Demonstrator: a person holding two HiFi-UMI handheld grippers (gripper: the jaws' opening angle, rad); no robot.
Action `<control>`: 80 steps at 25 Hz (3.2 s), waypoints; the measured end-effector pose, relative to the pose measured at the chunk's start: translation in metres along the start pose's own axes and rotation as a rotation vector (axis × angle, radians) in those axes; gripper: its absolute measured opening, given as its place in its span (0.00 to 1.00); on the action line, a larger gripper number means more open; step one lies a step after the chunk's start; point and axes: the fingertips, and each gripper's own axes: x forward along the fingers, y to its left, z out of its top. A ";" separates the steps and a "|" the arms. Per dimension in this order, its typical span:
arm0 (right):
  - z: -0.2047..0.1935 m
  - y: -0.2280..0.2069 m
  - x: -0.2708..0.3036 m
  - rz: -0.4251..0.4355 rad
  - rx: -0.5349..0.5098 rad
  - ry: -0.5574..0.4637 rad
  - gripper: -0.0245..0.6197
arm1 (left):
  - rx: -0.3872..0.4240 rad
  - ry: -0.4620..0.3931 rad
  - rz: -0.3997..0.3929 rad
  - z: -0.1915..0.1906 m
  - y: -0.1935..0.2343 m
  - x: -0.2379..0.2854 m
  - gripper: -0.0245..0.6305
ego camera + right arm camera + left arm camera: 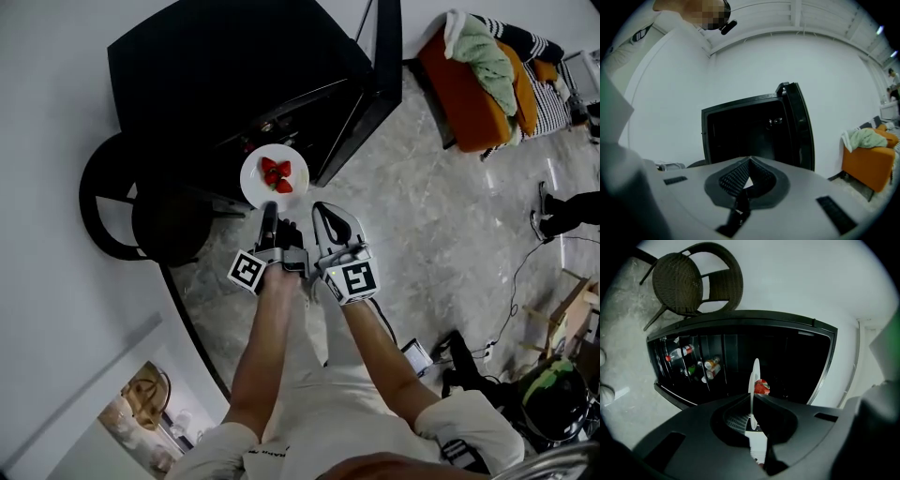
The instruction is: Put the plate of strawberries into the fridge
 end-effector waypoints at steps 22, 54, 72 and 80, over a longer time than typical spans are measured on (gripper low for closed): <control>-0.011 0.014 0.015 0.082 0.041 -0.006 0.06 | -0.033 -0.017 0.100 0.004 0.089 0.036 0.06; -0.020 0.015 0.008 0.094 0.001 0.018 0.06 | -0.007 -0.068 0.230 0.040 0.168 0.065 0.06; -0.027 0.008 0.009 0.091 -0.003 0.053 0.06 | 0.028 -0.103 0.267 0.048 0.178 0.090 0.06; -0.025 0.007 0.008 0.089 0.009 0.049 0.06 | 0.026 -0.125 0.256 0.051 0.174 0.099 0.06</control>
